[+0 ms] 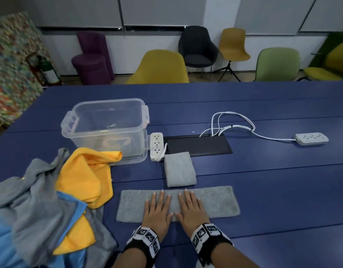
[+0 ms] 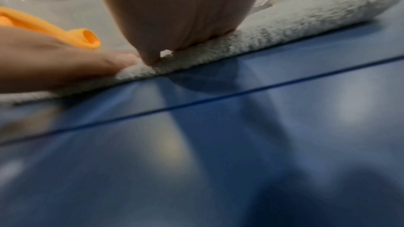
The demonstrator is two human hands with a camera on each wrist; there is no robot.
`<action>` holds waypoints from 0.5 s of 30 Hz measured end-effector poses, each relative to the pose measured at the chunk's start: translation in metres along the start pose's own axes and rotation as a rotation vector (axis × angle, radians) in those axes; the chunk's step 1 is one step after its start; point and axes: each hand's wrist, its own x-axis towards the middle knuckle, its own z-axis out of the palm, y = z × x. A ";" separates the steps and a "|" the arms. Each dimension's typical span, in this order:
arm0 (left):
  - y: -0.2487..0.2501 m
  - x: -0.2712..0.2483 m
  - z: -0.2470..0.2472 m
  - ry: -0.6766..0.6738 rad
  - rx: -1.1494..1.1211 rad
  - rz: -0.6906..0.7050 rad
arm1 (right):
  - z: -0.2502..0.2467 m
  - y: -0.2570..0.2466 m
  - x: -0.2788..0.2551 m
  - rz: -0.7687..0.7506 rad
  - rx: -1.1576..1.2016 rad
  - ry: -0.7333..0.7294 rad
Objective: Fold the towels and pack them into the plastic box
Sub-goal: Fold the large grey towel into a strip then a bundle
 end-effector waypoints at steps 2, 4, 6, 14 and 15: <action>-0.010 -0.002 0.000 -0.003 0.014 0.006 | 0.006 0.016 -0.002 -0.021 -0.021 0.043; -0.028 -0.004 -0.006 0.008 0.016 -0.043 | 0.005 0.037 -0.002 0.002 -0.076 0.062; -0.048 -0.008 -0.014 0.023 0.052 -0.114 | -0.006 0.062 -0.004 0.050 -0.122 0.070; -0.073 -0.012 -0.021 -0.226 0.064 -0.206 | -0.022 0.109 -0.008 0.166 -0.133 -0.107; -0.072 -0.012 -0.018 -0.242 0.081 -0.227 | -0.021 0.108 -0.008 0.168 -0.145 -0.113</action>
